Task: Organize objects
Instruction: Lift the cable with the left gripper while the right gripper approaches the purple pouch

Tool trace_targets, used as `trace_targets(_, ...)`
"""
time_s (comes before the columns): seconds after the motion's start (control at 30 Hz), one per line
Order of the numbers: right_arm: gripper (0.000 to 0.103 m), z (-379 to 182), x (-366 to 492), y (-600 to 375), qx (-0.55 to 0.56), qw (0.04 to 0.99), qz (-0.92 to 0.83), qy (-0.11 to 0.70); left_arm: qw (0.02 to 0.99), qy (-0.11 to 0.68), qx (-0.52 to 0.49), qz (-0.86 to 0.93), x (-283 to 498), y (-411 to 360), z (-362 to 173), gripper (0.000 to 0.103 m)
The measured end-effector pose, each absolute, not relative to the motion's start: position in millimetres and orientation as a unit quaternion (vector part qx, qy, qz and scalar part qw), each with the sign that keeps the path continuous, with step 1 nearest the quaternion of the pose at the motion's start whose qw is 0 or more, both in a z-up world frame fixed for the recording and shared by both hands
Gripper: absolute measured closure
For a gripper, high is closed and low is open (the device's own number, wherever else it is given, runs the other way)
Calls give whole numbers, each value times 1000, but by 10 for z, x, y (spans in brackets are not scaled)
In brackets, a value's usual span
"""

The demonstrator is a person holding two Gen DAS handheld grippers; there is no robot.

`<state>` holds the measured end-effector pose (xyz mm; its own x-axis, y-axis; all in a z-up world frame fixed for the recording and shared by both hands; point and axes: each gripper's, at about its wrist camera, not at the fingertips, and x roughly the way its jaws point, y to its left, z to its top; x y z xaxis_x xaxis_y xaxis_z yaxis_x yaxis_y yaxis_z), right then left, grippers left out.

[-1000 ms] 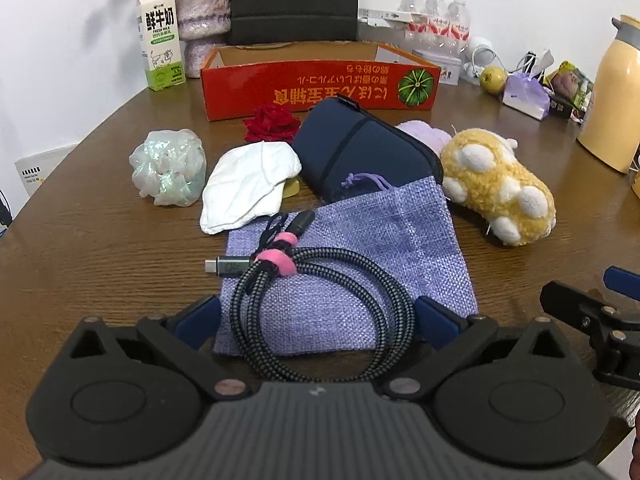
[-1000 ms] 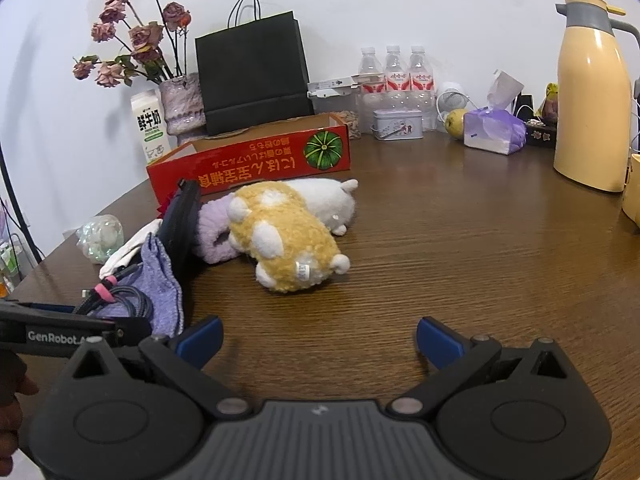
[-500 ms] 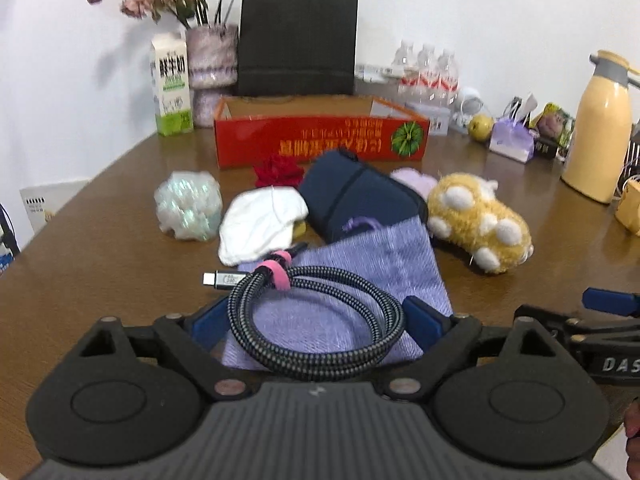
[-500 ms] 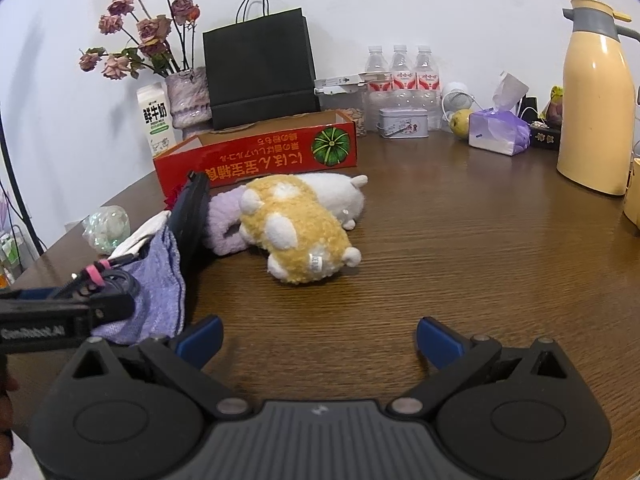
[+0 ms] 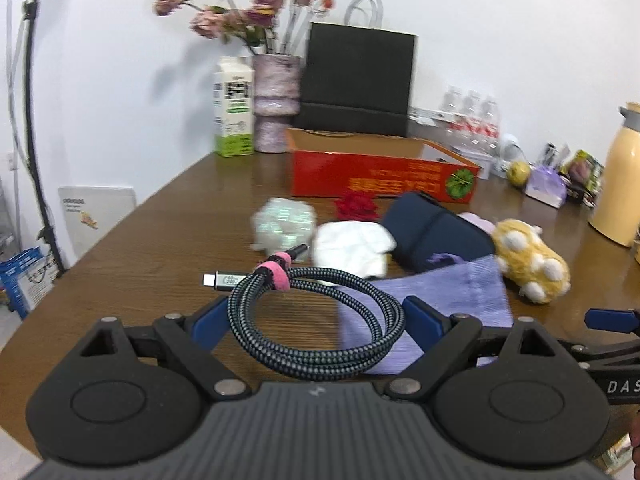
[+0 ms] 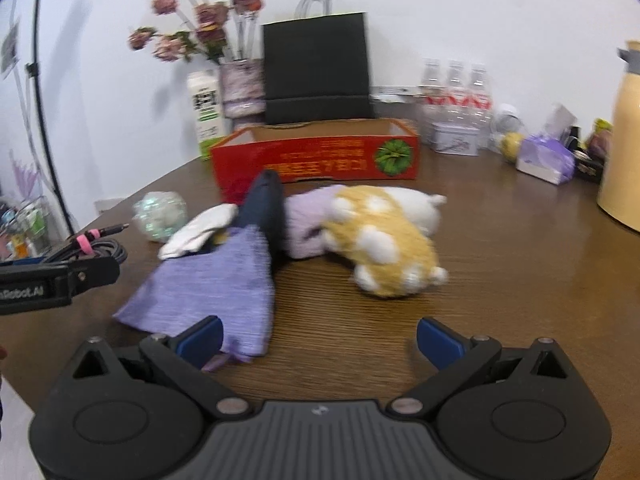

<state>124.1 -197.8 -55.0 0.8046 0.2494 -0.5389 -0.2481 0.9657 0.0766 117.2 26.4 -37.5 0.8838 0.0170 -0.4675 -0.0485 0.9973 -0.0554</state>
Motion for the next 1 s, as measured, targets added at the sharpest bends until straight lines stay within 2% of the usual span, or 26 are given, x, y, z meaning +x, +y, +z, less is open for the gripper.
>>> trace_targets(0.47,0,-464,1555,-1107,-23,928,182,324,972,225,-59,41,1045,842,-420,11)
trace_targets(0.67,0,-583,1773,-824,-32,917,155,366,971,227,-71,37,1046,998,-459,11)
trace_targets(1.0,0,-657,1833,-660,-51,921,123,365,970,226,-89,29,1012,1145,-479,11)
